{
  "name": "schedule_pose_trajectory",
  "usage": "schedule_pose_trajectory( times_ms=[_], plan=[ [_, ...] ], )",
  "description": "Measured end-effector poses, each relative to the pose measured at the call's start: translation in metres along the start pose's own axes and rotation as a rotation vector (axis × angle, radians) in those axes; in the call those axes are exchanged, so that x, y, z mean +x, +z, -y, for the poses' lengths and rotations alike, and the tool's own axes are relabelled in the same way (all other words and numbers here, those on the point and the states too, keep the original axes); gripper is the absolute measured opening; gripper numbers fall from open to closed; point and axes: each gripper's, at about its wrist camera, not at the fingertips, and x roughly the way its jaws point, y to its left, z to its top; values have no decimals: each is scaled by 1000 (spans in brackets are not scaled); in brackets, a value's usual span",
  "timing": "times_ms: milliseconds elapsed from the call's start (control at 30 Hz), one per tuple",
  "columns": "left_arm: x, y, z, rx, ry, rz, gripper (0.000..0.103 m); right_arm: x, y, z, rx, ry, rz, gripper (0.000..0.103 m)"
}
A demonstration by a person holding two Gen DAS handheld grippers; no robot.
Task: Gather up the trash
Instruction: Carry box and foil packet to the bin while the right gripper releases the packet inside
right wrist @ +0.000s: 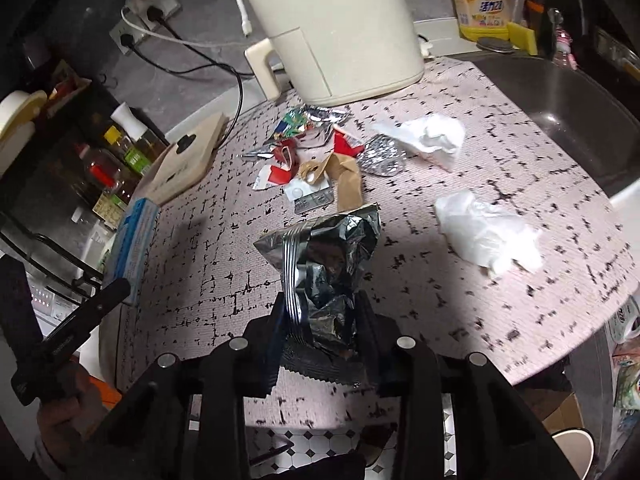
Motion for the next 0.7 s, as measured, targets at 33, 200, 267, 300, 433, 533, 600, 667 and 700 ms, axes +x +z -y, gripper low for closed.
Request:
schedule_pose_trajectory(
  times_ms=[33, 200, 267, 300, 433, 533, 600, 667, 700],
  plan=[
    [0, 0, 7, 10, -13, 1, 65, -8, -2, 3, 5, -2, 10, 33],
    [5, -4, 54, 91, -87, -14, 65, -52, -19, 29, 39, -40, 60, 34],
    [9, -6, 77, 124, -121, -26, 65, -70, -30, 45, 65, -66, 75, 34],
    [10, -8, 89, 140, -138, -32, 65, -78, -35, 53, 79, -79, 81, 34],
    [12, -17, 136, 210, -205, -50, 65, -112, -61, 94, 158, -133, 104, 35],
    [12, -24, 169, 262, -241, -64, 65, -140, -86, 126, 230, -176, 128, 36],
    [12, -32, 191, 294, -271, -75, 65, -153, -101, 144, 268, -199, 138, 36],
    [11, -41, 215, 324, -299, -89, 65, -169, -117, 163, 314, -218, 151, 36],
    [11, -45, 224, 336, -310, -97, 65, -176, -124, 171, 338, -222, 158, 36]
  ],
)
